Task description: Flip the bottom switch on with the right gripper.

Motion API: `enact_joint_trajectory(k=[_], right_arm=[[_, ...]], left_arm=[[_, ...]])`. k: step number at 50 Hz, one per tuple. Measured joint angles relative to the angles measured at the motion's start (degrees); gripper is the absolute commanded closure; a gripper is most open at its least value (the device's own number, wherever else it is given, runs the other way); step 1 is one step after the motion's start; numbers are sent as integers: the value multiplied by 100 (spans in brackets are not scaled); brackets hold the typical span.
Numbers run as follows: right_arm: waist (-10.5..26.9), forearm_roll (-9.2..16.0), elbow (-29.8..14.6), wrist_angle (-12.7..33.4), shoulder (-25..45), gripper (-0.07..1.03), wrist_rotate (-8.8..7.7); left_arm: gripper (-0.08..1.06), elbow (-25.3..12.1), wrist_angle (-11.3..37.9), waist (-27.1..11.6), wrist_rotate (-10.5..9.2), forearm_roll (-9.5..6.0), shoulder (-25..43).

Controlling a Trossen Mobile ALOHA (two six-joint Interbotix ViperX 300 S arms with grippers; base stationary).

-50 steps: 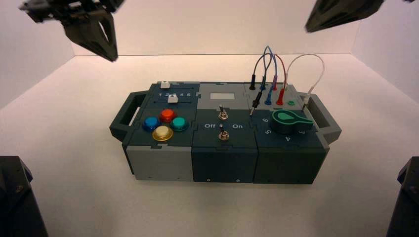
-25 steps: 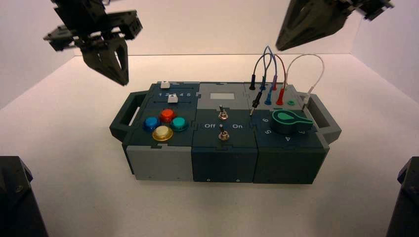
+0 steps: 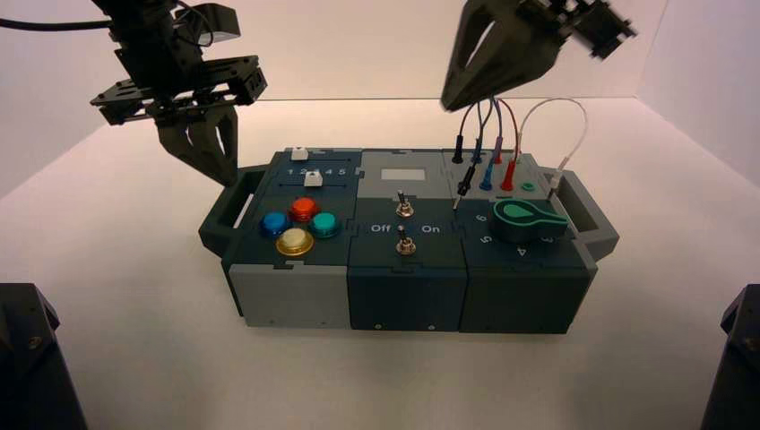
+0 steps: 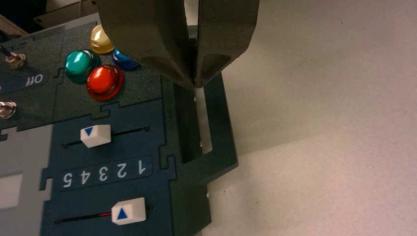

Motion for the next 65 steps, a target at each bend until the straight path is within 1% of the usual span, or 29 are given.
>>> enact_joint_trajectory(k=[6, 13, 21, 25, 34, 41, 49, 52, 56, 59, 65], right_arm=[[18, 132, -9, -18, 149, 99, 18], [35, 255, -9, -70, 220, 98, 97], [62, 290, -9, -70, 343, 98, 185], [88, 299, -9, -79, 448, 98, 193], [246, 316, -9, -123, 668, 99, 255], [413, 352, -114, -176, 844, 98, 299], [501, 360, -193, -185, 984, 99, 360], [571, 360, -220, -185, 1063, 98, 439], [615, 360, -246, -185, 1134, 98, 501], [650, 360, -290, -185, 1204, 98, 598], [677, 369, -343, -185, 1301, 98, 694]], left_arm=[[101, 62, -79, -9, -35, -9, 26], [101, 132, -237, -9, -62, -9, 35], [101, 149, -360, -18, -62, -9, 62], [101, 141, -396, -35, -70, -9, 70], [101, 141, -431, -220, -79, -18, 123], [101, 53, -475, -343, -70, -26, 281], [101, 9, -510, -343, -70, -26, 545], [101, 9, -554, -352, -70, -26, 624], [101, -9, -598, -352, -70, -26, 721], [101, -26, -615, -352, -97, -35, 791], [101, -44, -686, -360, -88, -18, 861]])
